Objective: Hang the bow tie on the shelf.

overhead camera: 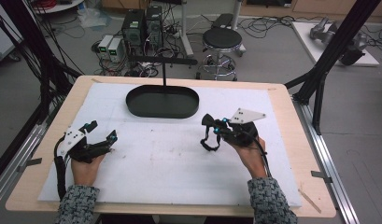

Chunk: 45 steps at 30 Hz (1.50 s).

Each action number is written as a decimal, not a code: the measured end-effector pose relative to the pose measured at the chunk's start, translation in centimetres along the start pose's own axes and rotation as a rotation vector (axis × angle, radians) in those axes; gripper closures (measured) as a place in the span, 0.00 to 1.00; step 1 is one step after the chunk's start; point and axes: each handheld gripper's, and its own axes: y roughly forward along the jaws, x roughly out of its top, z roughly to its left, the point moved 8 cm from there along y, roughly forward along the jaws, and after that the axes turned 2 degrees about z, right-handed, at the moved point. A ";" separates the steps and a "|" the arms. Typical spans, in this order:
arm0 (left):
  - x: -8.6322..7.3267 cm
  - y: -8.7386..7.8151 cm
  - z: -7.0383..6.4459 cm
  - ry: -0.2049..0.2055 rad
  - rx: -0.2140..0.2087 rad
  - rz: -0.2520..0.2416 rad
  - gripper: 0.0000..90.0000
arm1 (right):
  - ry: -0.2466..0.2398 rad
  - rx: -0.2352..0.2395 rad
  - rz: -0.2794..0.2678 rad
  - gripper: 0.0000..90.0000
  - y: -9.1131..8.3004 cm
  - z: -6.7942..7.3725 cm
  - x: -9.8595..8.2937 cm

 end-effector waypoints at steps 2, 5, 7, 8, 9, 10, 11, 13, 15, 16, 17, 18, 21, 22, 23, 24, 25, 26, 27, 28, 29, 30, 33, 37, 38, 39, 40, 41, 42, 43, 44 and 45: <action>0.0 0.0 0.0 -0.001 -0.001 0.000 0.15 | -0.006 -0.012 -0.007 0.84 0.7 -0.4 1.0; 0.0 0.0 0.0 0.000 -0.001 0.000 0.15 | -0.010 -0.023 -0.020 0.84 1.7 -1.1 2.5; 0.0 0.0 0.0 0.002 -0.003 0.001 0.15 | 0.004 -0.024 -0.016 0.84 2.4 -1.6 3.3; 0.0 0.0 0.0 -0.002 -0.003 -0.002 0.15 | 0.004 -0.031 -0.017 0.84 2.8 -1.8 3.7; 0.0 0.0 0.0 -0.002 -0.003 -0.002 0.15 | 0.004 -0.035 -0.020 0.84 3.1 -2.0 4.1; 0.0 0.0 0.0 -0.001 -0.004 -0.002 0.15 | 0.001 -0.038 -0.027 0.84 3.4 -2.2 4.6; 0.0 0.0 0.0 -0.001 -0.004 -0.002 0.15 | 0.001 -0.039 -0.034 0.84 3.7 -2.3 5.1; 0.0 0.0 0.0 -0.002 -0.005 -0.002 0.15 | -0.010 -0.047 -0.056 0.84 4.3 -2.5 5.9; 0.0 0.0 0.0 -0.003 -0.006 -0.002 0.15 | -0.012 -0.051 -0.059 0.84 5.0 -2.6 6.6; 0.0 0.0 0.0 -0.003 -0.006 -0.002 0.15 | -0.020 -0.060 -0.076 0.84 5.3 -2.7 7.0; 0.0 0.0 -0.1 -0.003 -0.007 -0.003 0.15 | -0.017 -0.067 -0.084 0.84 5.6 -2.8 7.2; 0.0 0.0 -0.1 -0.003 -0.007 -0.003 0.15 | -0.009 -0.065 -0.082 0.84 5.9 -3.0 7.4; 0.0 0.0 0.0 -0.003 -0.008 -0.003 0.15 | -0.014 -0.082 -0.108 0.84 6.5 -3.4 8.2; 0.0 0.0 0.0 -0.003 -0.008 -0.003 0.15 | -0.009 -0.082 -0.116 0.84 6.6 -3.4 8.5; 0.0 0.0 -0.1 -0.004 -0.008 -0.004 0.15 | -0.013 -0.091 -0.134 0.84 6.7 -3.6 8.8; 0.0 0.0 -0.1 -0.004 -0.009 -0.004 0.15 | -0.015 -0.100 -0.154 0.84 6.7 -3.7 9.1; 0.0 0.0 -0.1 -0.003 -0.009 -0.004 0.15 | -0.010 -0.108 -0.160 0.84 6.7 -3.9 9.4; 0.0 0.0 -0.1 -0.004 -0.010 -0.005 0.15 | 0.000 -0.114 -0.171 0.84 6.7 -4.1 9.7; 0.0 0.0 -0.1 -0.004 -0.010 -0.005 0.15 | 0.003 -0.117 -0.180 0.84 6.7 -4.3 10.0; 0.0 0.0 -0.1 -0.005 -0.011 -0.006 0.15 | 0.008 -0.124 -0.190 0.84 6.6 -4.5 10.3; 0.0 0.0 -0.1 -0.005 -0.011 -0.006 0.15 | 0.010 -0.128 -0.203 0.84 6.6 -4.7 10.6; 0.0 0.0 -0.1 -0.004 -0.010 -0.005 0.15 | 0.018 -0.132 -0.214 0.84 6.6 -4.9 10.9; 0.0 0.0 -0.1 -0.004 -0.010 -0.005 0.15 | 0.030 -0.144 -0.242 0.84 6.6 -5.4 11.6; 0.0 0.0 -0.1 -0.004 -0.011 -0.006 0.15 | 0.028 -0.152 -0.248 0.84 7.0 -5.6 12.2; 0.0 0.0 -0.1 -0.005 -0.012 -0.006 0.15 | 0.029 -0.159 -0.252 0.84 7.2 -5.6 12.4; 0.0 0.0 -0.1 -0.005 -0.012 -0.006 0.15 | 0.027 -0.167 -0.258 0.84 7.3 -5.8 12.6; 0.0 0.0 -0.1 -0.006 -0.012 -0.007 0.15 | 0.031 -0.169 -0.265 0.84 7.3 -5.9 12.7; 0.0 0.0 -0.1 -0.006 -0.012 -0.007 0.15 | 0.035 -0.168 -0.267 0.84 7.4 -6.0 12.9; 0.0 0.0 -0.1 -0.008 -0.017 -0.006 0.15 | 0.033 -0.184 -0.272 0.84 7.4 -6.1 13.1; 0.0 0.0 -0.1 -0.008 -0.017 -0.006 0.15 | 0.036 -0.192 -0.275 0.84 7.4 -6.2 13.2; 0.0 0.0 -0.1 -0.006 -0.017 -0.006 0.15 | 0.037 -0.196 -0.279 0.84 7.4 -6.4 13.3; 0.0 0.0 -0.1 -0.006 -0.017 -0.006 0.15 | 0.040 -0.202 -0.287 0.84 7.4 -6.5 13.4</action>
